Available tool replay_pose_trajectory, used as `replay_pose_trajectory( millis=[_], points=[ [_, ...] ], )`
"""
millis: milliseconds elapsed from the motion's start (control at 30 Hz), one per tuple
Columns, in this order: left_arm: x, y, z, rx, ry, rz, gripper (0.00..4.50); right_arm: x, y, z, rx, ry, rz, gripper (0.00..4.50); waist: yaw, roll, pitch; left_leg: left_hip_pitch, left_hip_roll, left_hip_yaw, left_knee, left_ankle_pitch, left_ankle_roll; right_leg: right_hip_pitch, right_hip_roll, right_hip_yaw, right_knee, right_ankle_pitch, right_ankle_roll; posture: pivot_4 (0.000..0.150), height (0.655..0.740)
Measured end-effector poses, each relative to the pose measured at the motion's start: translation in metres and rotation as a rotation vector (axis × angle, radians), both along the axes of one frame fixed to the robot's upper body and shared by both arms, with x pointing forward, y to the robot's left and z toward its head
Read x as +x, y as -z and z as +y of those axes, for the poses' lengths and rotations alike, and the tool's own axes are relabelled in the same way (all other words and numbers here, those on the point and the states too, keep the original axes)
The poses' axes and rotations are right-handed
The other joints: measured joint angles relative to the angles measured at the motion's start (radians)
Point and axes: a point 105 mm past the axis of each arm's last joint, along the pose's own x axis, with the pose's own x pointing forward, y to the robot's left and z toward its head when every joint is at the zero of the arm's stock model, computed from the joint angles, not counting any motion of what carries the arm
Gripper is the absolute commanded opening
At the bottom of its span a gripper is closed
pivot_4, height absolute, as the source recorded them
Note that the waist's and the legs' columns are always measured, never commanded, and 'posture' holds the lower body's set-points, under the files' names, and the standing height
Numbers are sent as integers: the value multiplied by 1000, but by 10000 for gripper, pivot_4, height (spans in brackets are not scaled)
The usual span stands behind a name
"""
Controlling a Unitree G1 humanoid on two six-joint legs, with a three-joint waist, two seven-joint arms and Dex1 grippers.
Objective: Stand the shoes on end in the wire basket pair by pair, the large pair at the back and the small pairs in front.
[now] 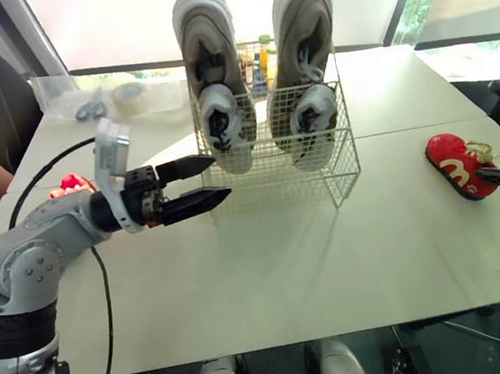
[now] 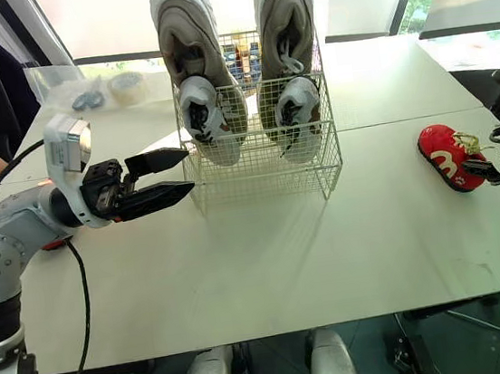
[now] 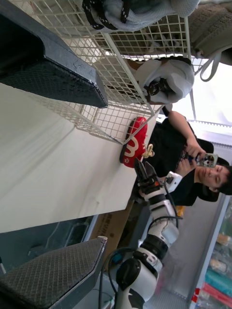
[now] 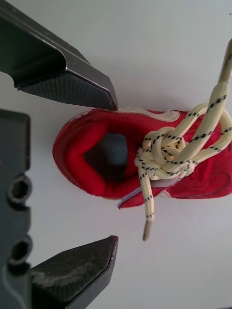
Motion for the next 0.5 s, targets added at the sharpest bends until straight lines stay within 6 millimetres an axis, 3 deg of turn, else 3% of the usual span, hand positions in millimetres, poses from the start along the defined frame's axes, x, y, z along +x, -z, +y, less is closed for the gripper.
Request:
replay_pose_trajectory(
  millis=[200,300,500],
  points=[
    [0,0,-2,7,-10,-14,43907,4,20,4,83,11,38,45000,3,0,0,0,0,0,0,0,0,0,0,0,0,0,0,1500,7400],
    [2,-1,-2,10,-22,-20,45000,6,18,4,79,12,30,36346,2,0,0,0,0,0,0,1,-1,0,0,0,0,0,0,1500,7400],
    [4,-7,-6,8,-28,-51,45000,10,14,7,63,-13,12,7490,2,0,0,0,0,0,0,1,-1,1,0,0,0,1,1,1500,7400]
  ],
)
